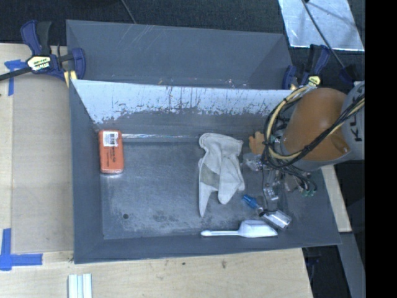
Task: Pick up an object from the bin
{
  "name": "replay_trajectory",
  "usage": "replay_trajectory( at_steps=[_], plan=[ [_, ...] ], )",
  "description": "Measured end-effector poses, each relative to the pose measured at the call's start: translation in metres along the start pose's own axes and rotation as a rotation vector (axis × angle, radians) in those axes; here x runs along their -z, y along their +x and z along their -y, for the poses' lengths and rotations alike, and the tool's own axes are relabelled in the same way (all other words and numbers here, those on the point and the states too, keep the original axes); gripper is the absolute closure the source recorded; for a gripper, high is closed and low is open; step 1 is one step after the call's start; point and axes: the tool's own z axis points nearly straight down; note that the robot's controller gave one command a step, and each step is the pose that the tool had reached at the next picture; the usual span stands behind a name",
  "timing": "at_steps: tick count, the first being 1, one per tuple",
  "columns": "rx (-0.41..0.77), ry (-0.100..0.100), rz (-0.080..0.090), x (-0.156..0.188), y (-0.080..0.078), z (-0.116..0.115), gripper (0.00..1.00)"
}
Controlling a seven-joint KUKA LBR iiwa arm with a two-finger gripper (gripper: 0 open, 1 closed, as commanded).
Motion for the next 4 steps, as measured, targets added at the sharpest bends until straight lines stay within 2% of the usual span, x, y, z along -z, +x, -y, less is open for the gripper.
replay_trajectory(
  at_steps=[1, 2, 3, 4],
  plan=[
    [-0.193, -0.006, -0.002, -0.005, -0.002, 0.003, 0.0],
    [-0.384, -0.004, -0.011, 0.026, -0.005, 0.001, 0.0],
    [-0.195, -0.002, 0.001, 0.024, -0.031, -0.034, 0.0],
    [-0.399, -0.004, -0.004, 0.004, -0.003, -0.041, 0.0]
  ],
)
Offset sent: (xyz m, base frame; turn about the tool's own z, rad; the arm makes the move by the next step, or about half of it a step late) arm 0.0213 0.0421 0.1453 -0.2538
